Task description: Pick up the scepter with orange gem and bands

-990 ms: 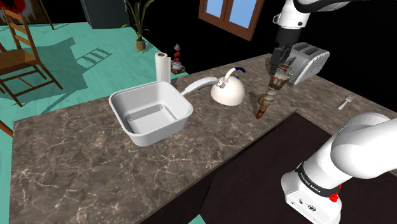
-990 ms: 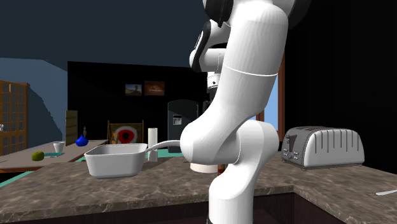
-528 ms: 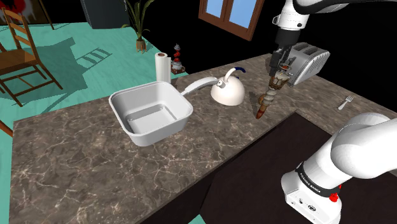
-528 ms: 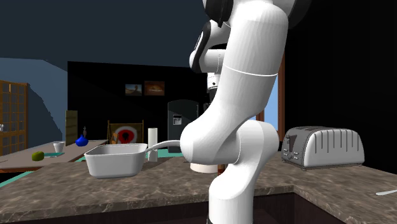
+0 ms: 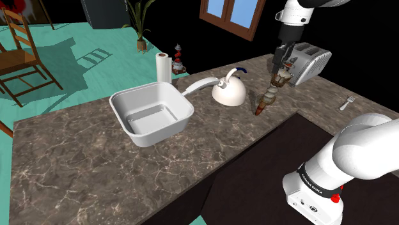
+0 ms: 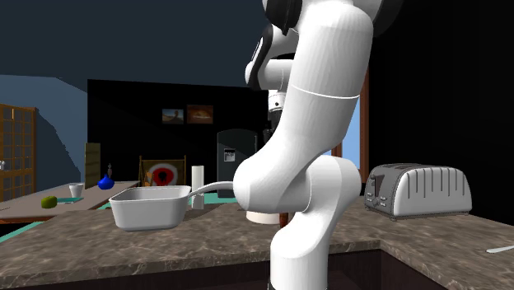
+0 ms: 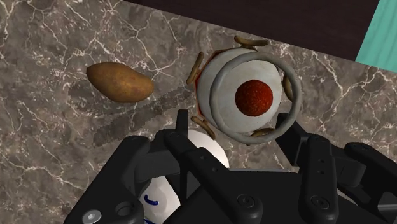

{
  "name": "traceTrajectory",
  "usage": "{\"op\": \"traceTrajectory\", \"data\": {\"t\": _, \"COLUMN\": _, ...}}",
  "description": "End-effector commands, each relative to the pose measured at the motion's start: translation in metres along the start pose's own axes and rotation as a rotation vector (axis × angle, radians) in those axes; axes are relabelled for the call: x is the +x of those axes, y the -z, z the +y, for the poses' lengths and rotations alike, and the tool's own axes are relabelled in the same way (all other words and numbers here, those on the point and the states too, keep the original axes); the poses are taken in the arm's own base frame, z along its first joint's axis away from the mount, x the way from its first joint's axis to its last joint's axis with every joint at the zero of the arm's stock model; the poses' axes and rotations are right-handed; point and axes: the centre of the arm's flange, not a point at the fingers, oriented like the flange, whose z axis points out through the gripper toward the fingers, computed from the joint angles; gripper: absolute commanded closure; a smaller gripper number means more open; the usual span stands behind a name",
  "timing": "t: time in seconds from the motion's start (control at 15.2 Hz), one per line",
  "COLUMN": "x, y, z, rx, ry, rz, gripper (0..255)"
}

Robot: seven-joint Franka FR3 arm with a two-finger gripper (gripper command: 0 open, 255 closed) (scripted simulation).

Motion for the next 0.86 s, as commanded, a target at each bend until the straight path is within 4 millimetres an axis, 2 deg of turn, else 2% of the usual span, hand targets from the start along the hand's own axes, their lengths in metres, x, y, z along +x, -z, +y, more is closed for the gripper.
{"op": "traceTrajectory", "data": {"t": 0.0, "x": -0.002, "y": 0.010, "z": 0.000, "rx": 0.000, "ry": 0.000, "rz": 0.000, "gripper": 255}}
{"op": "traceTrajectory", "data": {"t": 0.66, "x": -0.010, "y": 0.062, "z": 0.000, "rx": 0.000, "ry": 0.000, "rz": 0.000, "gripper": 255}}
{"op": "traceTrajectory", "data": {"t": 0.79, "x": -0.010, "y": 0.063, "z": 0.000, "rx": 0.000, "ry": 0.000, "rz": 0.000, "gripper": 255}}
